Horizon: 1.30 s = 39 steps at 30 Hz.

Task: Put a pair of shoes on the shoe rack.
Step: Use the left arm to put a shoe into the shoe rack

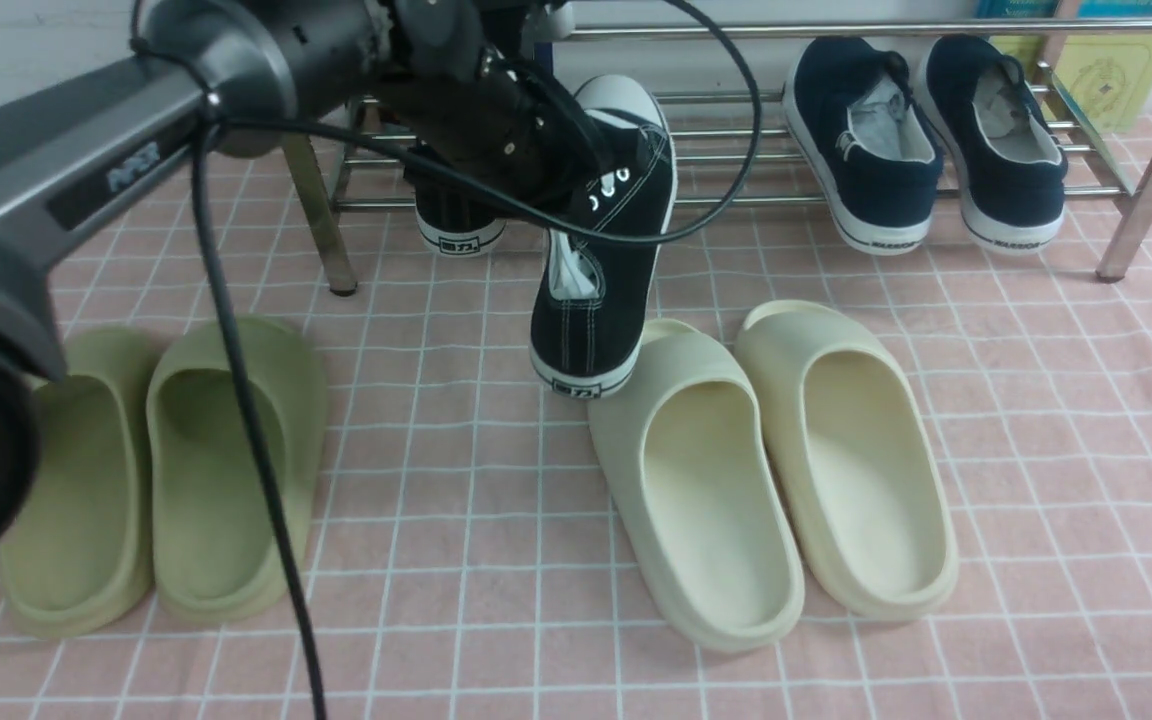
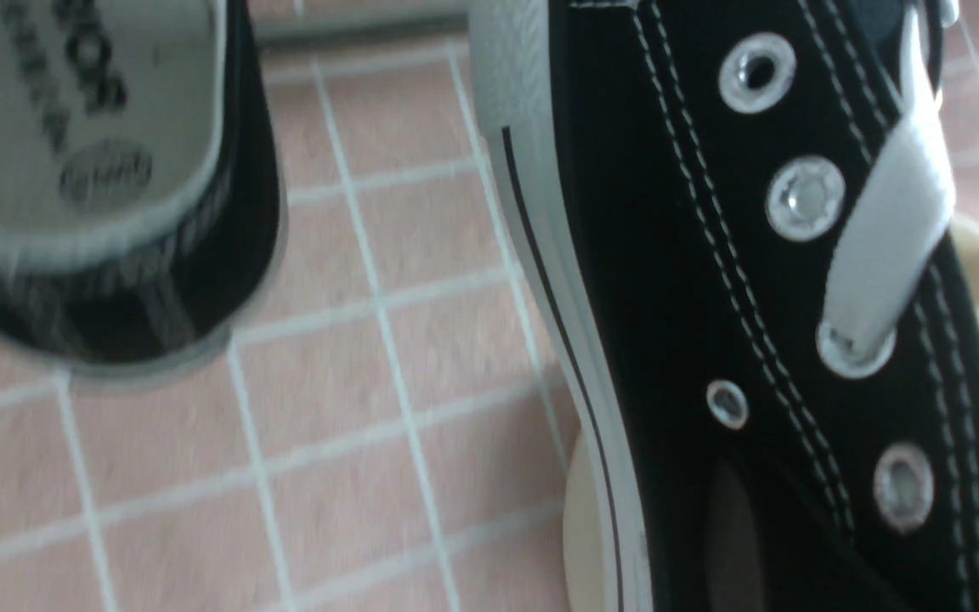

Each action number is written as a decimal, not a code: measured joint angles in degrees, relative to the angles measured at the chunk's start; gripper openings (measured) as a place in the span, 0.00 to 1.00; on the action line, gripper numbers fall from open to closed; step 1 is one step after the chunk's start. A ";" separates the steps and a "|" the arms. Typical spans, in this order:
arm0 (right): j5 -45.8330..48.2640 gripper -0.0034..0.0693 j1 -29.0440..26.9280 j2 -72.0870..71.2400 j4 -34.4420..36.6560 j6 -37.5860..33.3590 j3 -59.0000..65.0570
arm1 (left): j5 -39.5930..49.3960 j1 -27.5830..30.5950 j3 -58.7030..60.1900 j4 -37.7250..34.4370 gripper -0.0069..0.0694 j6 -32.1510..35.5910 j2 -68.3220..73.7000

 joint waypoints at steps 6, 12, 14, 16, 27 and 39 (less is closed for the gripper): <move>0.00 0.38 0.00 0.00 0.00 0.00 0.00 | -2.05 0.00 -10.40 3.87 0.19 -4.40 7.96; 0.00 0.38 0.00 0.00 0.00 0.00 0.00 | -7.34 0.00 -15.10 9.38 0.19 -9.61 12.25; 0.00 0.38 0.00 0.00 0.00 0.00 0.00 | -9.20 0.00 -15.20 11.20 0.19 -10.42 12.61; 0.00 0.38 0.00 0.00 0.00 0.00 0.00 | -10.61 0.00 -15.31 13.03 0.19 -11.10 12.84; 0.00 0.38 0.00 0.00 0.00 0.00 0.00 | -11.75 0.31 -15.31 22.10 0.19 -12.15 13.02; 0.00 0.38 0.00 0.00 0.00 0.00 0.00 | -15.64 2.18 -15.86 21.94 0.59 -15.13 14.95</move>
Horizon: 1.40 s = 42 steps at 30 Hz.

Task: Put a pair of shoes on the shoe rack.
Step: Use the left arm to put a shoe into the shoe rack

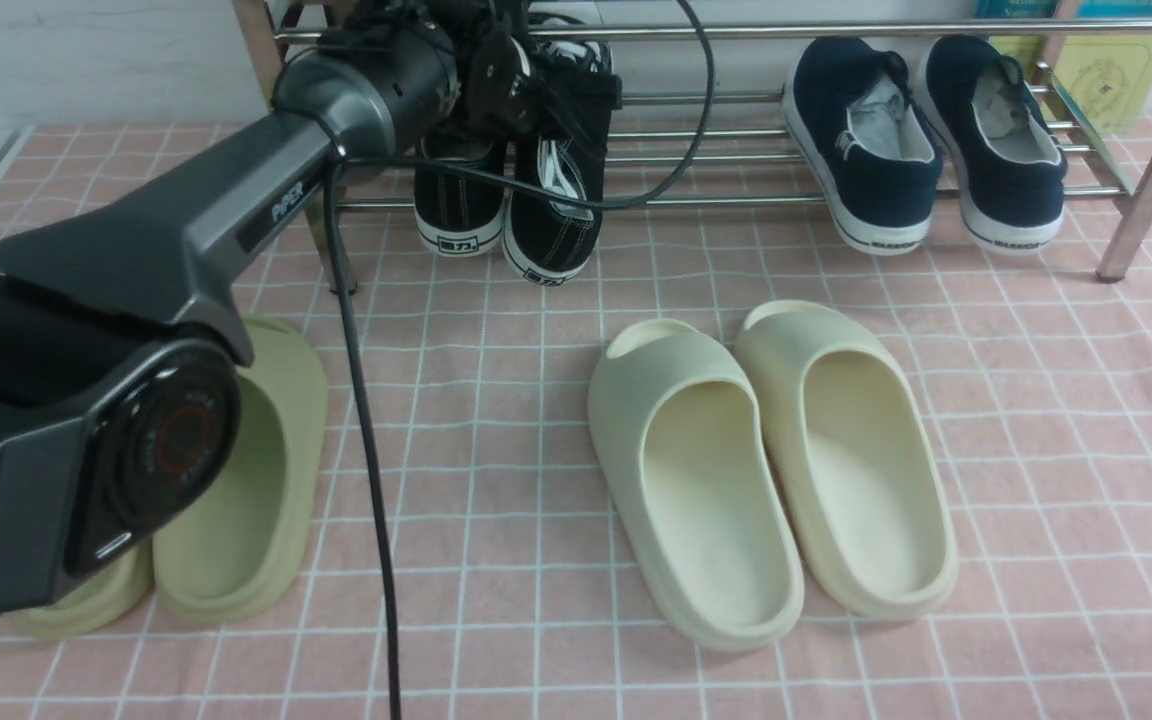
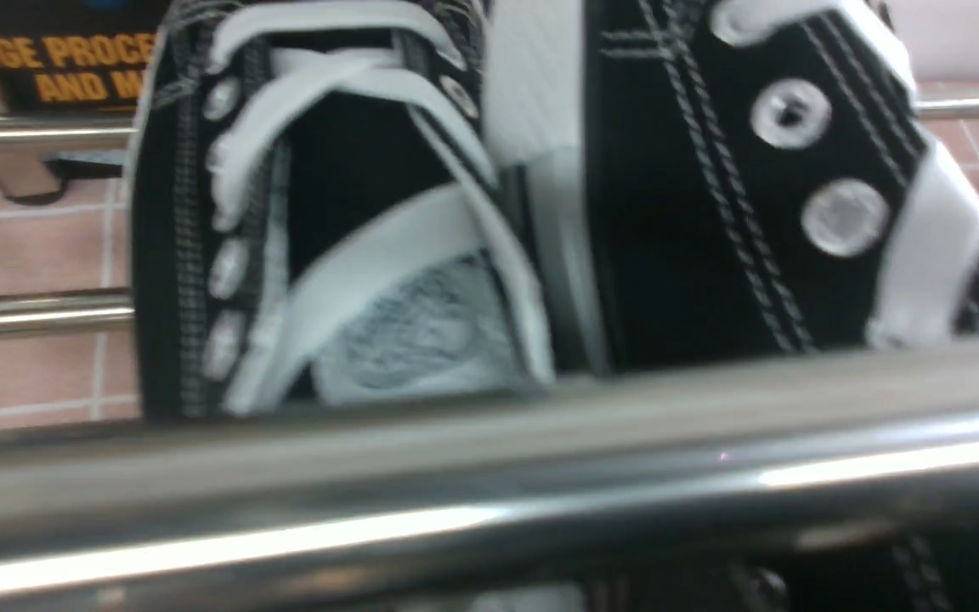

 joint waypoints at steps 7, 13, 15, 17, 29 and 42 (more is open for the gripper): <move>0.00 0.38 0.00 0.00 0.00 0.00 0.00 | 6.57 0.19 -0.02 -2.89 0.63 1.68 -4.77; 0.00 0.38 0.00 0.00 0.00 0.00 0.00 | 14.29 -1.21 -0.65 -4.61 0.52 8.69 -12.30; 0.00 0.38 0.00 0.00 0.00 0.00 0.00 | 16.28 -1.50 -0.71 -5.48 0.51 9.84 -12.71; 0.00 0.38 0.00 0.00 0.00 -0.05 0.00 | 19.01 -1.69 -0.71 -6.27 0.51 10.36 -12.54; 0.00 0.38 0.00 0.00 0.00 -0.05 0.00 | 37.25 -1.70 -0.55 -6.76 0.21 13.18 -4.68; 0.00 0.38 0.00 0.00 0.00 -0.05 0.00 | 24.00 -1.96 -0.55 -15.29 0.10 12.89 -2.01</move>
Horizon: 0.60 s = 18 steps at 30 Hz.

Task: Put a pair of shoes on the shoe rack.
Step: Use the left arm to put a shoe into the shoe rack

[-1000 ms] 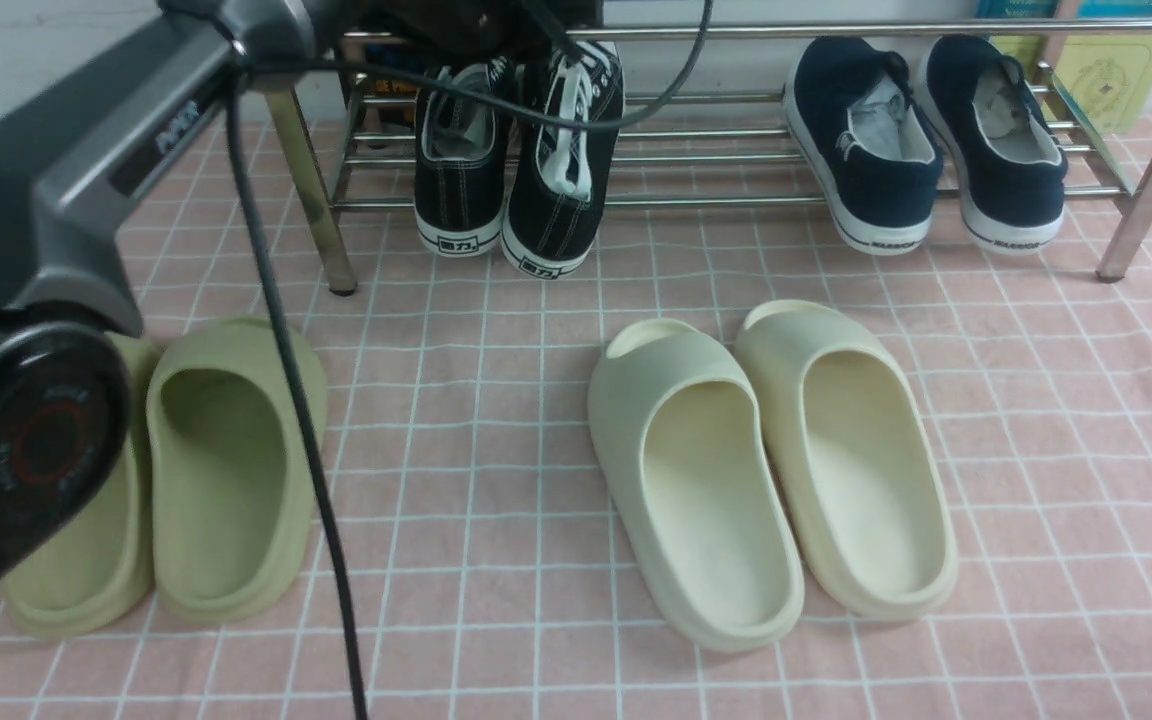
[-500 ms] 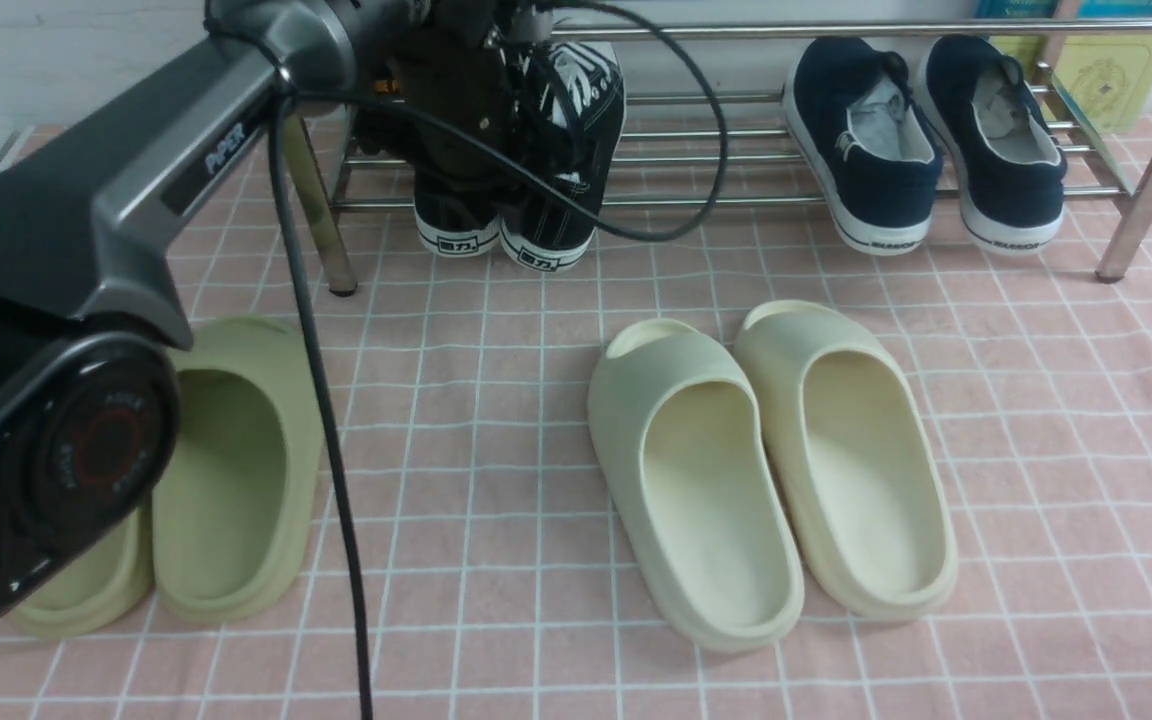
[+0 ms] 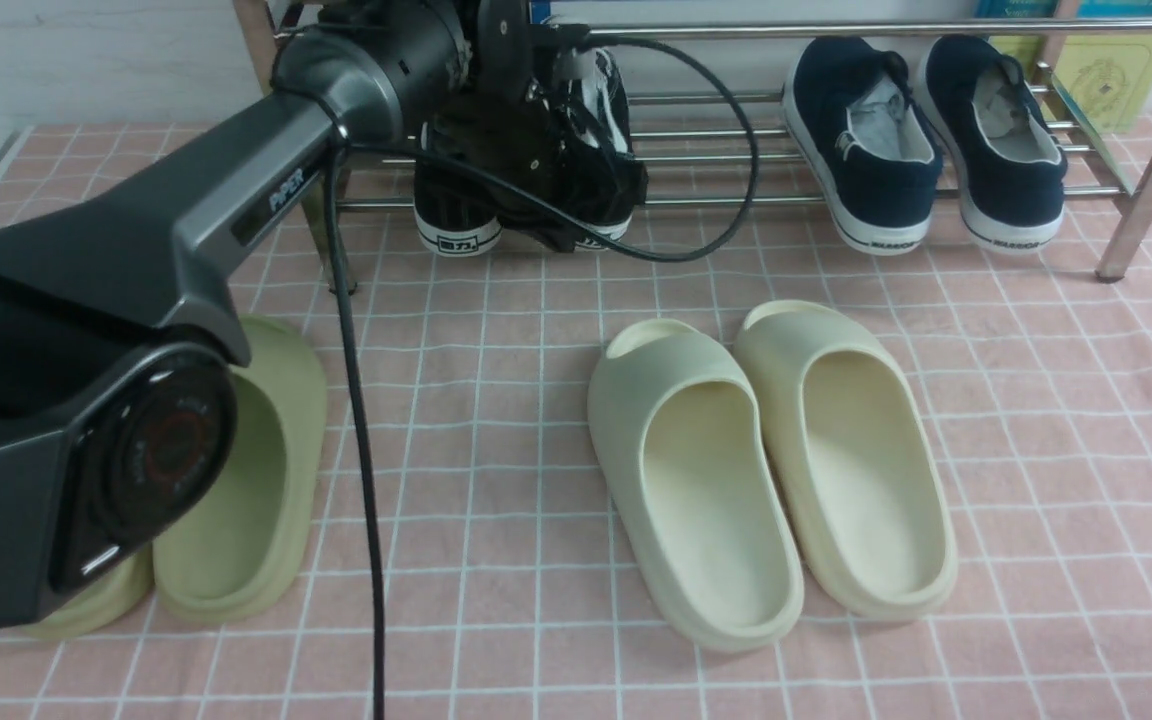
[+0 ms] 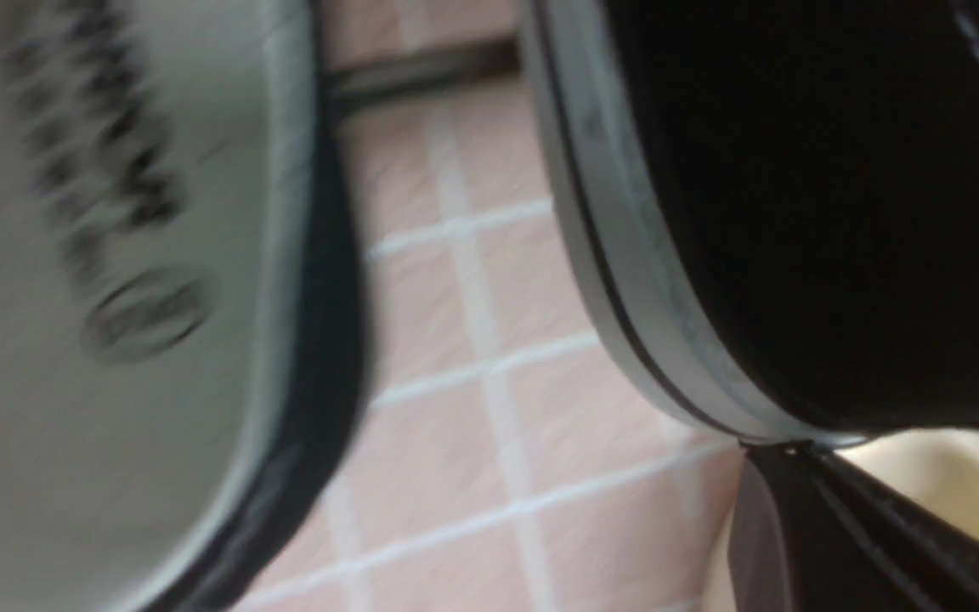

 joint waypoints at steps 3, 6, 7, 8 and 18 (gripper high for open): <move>0.00 0.38 0.00 0.00 0.00 0.00 0.00 | -2.00 0.00 0.00 -0.27 0.10 -0.24 0.00; 0.00 0.38 0.00 0.00 0.00 0.00 0.00 | -1.86 0.12 0.00 0.11 0.10 -0.54 0.00; 0.00 0.38 0.00 0.00 0.00 0.00 0.00 | -1.30 0.12 0.00 0.39 0.10 -0.70 -0.05; 0.00 0.38 0.00 0.00 0.00 0.00 0.00 | -1.09 0.17 0.00 0.46 0.10 -0.77 -0.06; 0.00 0.38 0.00 0.00 0.00 0.00 0.00 | 10.10 0.22 0.00 3.65 0.11 -0.45 -6.54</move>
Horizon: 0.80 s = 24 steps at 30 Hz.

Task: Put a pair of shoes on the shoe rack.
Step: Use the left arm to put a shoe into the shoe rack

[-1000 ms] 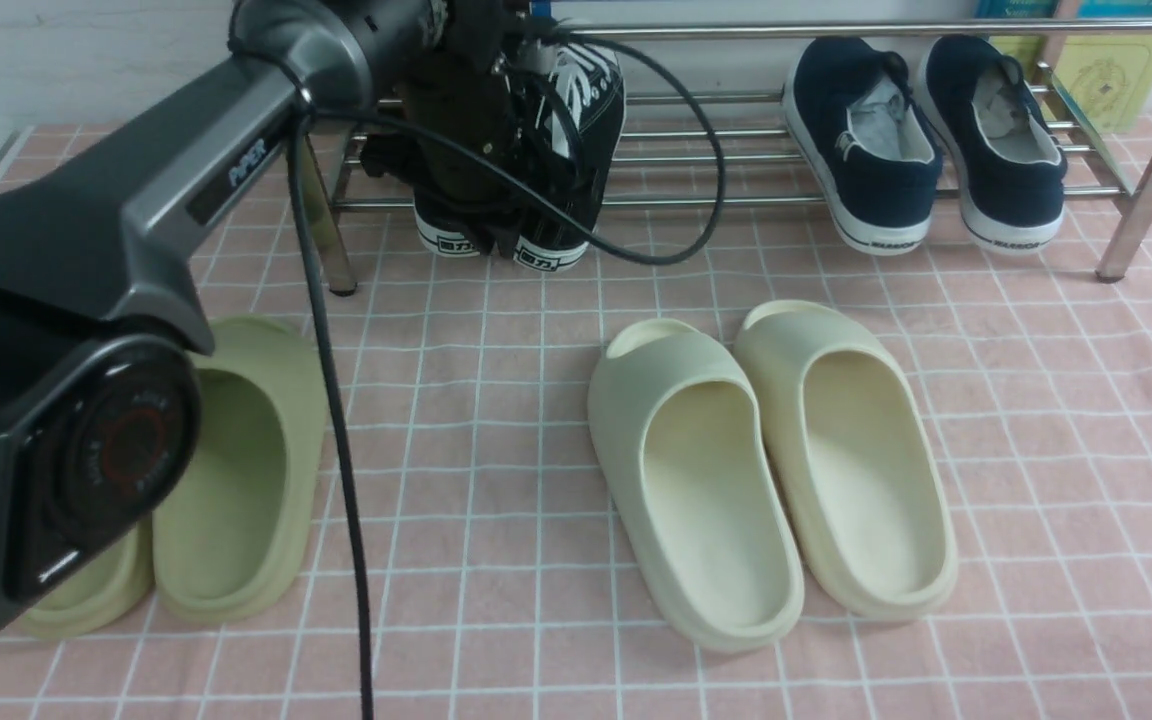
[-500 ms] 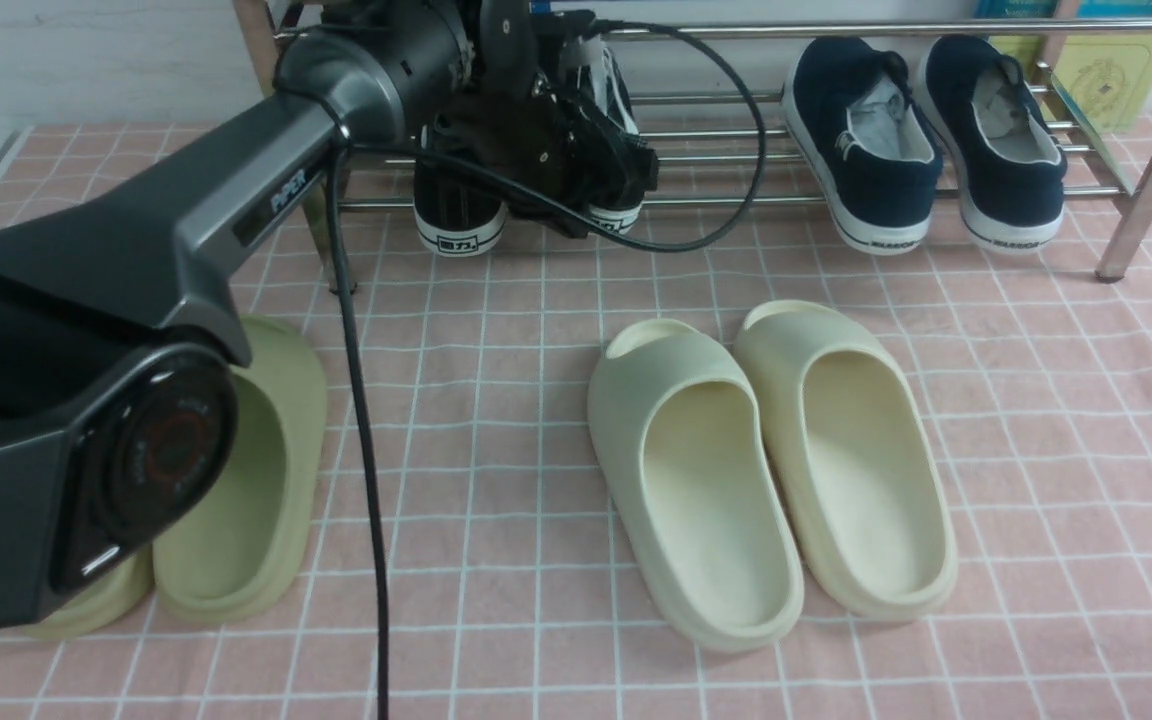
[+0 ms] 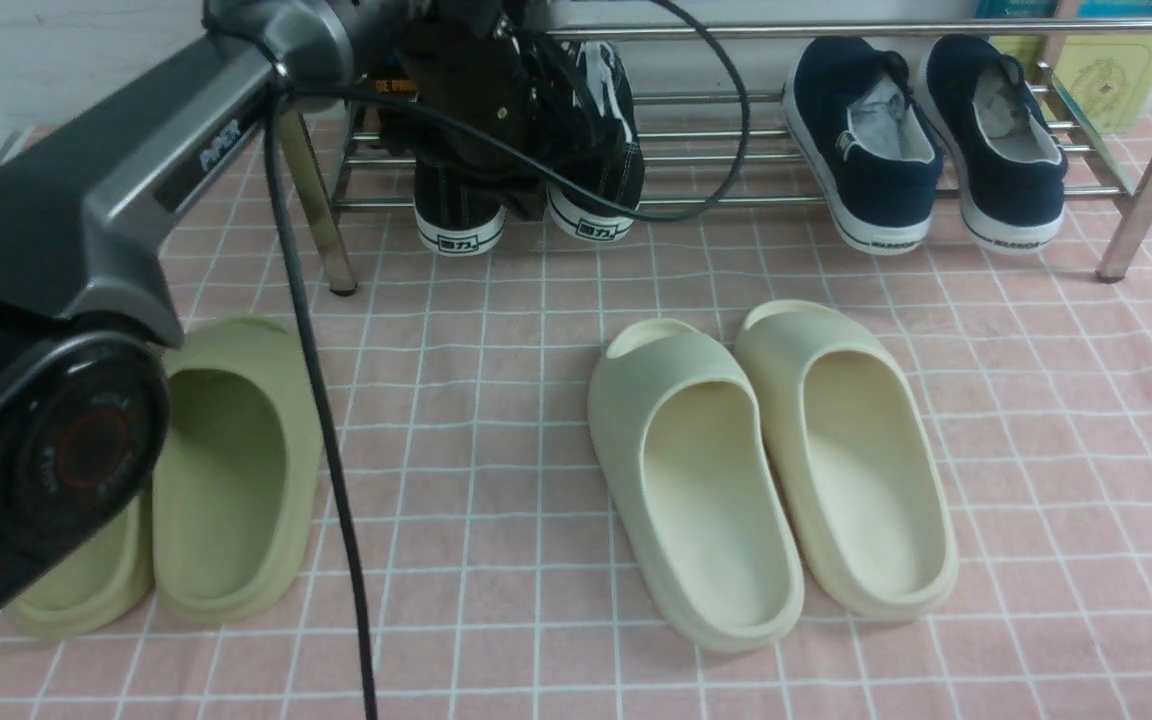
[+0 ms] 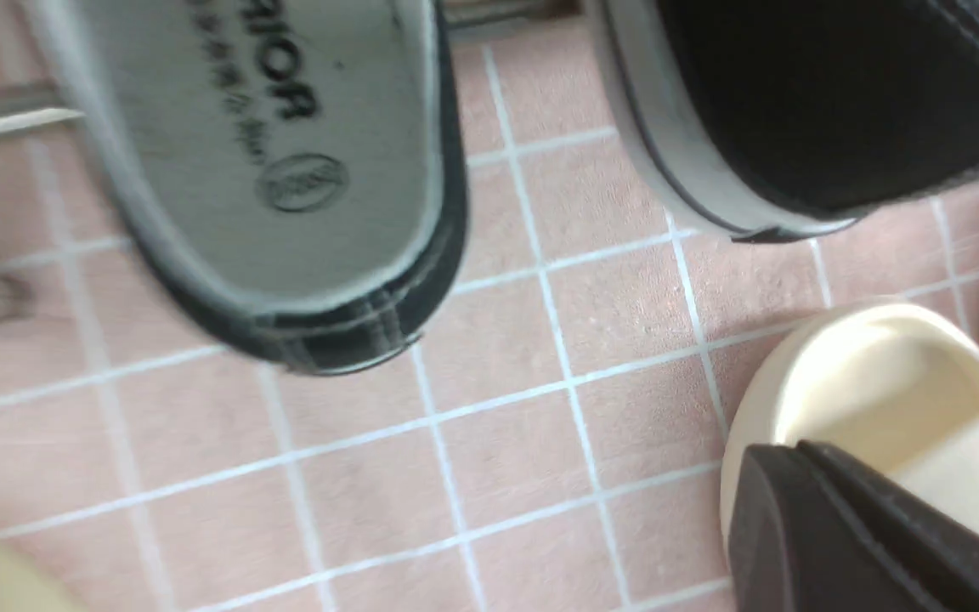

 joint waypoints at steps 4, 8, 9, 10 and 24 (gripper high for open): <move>0.00 0.38 0.00 0.00 0.00 0.00 0.00 | 1.20 0.00 -0.06 4.71 0.11 3.59 -2.92; 0.00 0.38 0.00 0.00 0.00 0.00 0.00 | 4.00 0.00 -0.06 9.51 0.12 3.41 -3.01; 0.00 0.38 0.00 0.00 0.00 0.00 0.00 | 4.90 0.00 -0.06 10.58 0.12 2.95 -2.65; 0.00 0.38 0.00 0.00 0.00 0.00 0.00 | 5.19 0.00 -0.11 10.80 0.12 2.85 -2.48; 0.00 0.38 0.00 0.00 0.00 0.00 0.00 | 0.58 -0.06 -0.17 18.03 0.13 -5.43 10.03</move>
